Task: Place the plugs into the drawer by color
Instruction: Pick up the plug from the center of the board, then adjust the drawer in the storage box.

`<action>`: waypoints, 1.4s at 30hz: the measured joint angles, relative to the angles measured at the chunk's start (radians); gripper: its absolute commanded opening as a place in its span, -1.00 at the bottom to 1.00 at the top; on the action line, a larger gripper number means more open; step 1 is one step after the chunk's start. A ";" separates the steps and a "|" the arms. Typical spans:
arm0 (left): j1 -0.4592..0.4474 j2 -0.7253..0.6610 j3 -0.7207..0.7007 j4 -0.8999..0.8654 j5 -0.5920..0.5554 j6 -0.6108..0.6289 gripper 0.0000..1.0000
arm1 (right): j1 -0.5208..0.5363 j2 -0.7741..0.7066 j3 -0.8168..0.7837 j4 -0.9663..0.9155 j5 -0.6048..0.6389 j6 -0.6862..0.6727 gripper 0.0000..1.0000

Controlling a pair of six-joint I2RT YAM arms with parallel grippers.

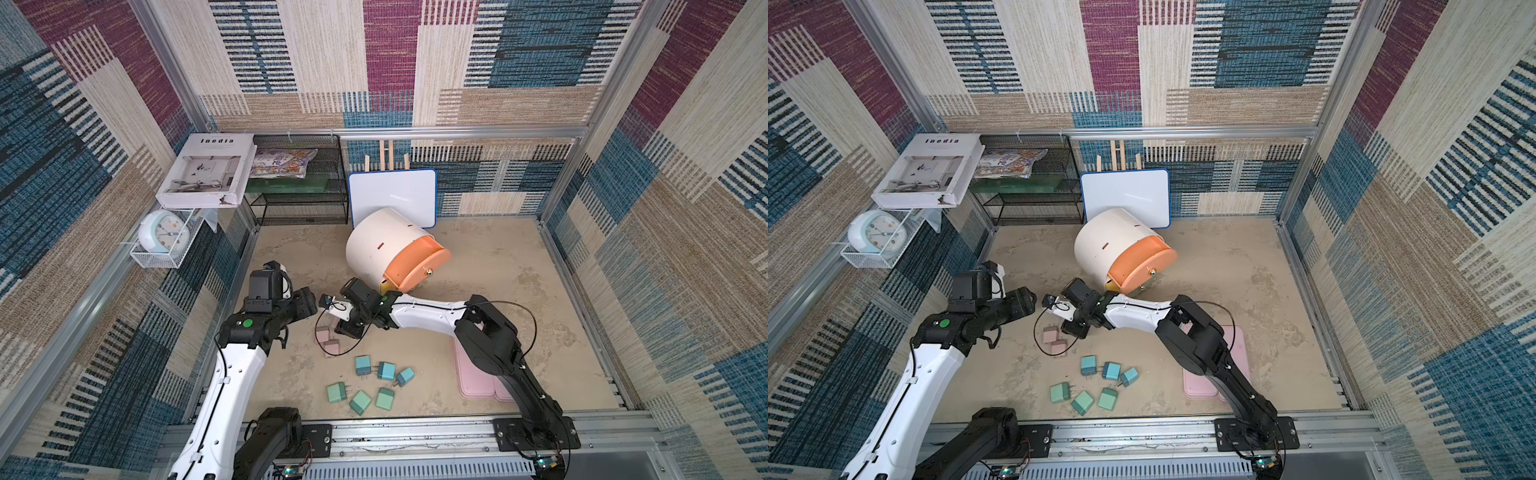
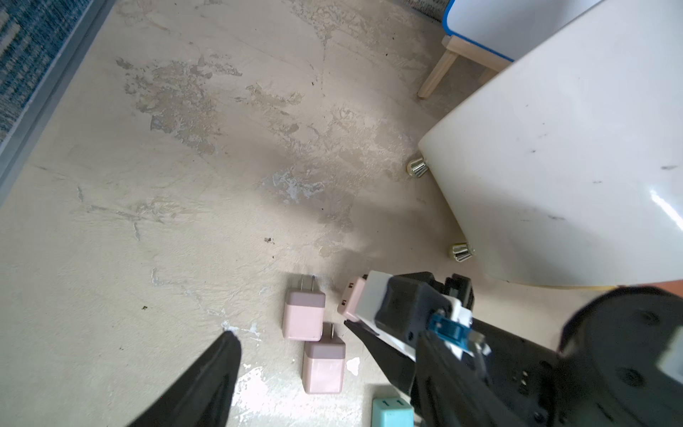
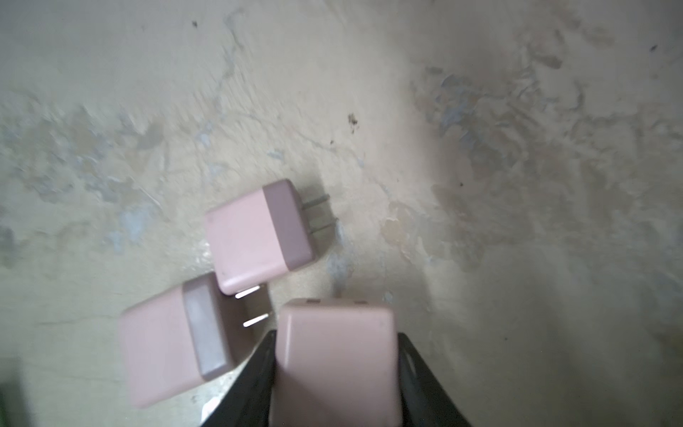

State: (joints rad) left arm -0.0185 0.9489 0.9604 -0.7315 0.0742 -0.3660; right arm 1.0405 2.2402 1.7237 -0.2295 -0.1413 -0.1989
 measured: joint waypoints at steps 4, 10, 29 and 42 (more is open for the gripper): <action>0.001 -0.057 0.035 -0.005 -0.006 -0.005 0.56 | 0.007 -0.089 0.043 -0.040 0.011 0.075 -0.48; 0.001 -0.116 0.111 -0.038 -0.022 -0.016 0.59 | 0.005 -0.251 0.090 -0.125 0.106 0.162 -0.48; -0.300 0.217 0.295 0.036 0.068 -0.027 0.59 | -0.353 -0.442 0.193 -0.477 0.294 0.234 -0.37; -0.372 0.443 0.397 0.113 0.110 -0.051 0.59 | -0.435 -0.497 0.034 -0.413 0.272 0.254 -0.35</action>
State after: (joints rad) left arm -0.3908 1.3922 1.3579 -0.6182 0.1844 -0.4175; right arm 0.6060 1.7432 1.7580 -0.6426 0.1303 0.0547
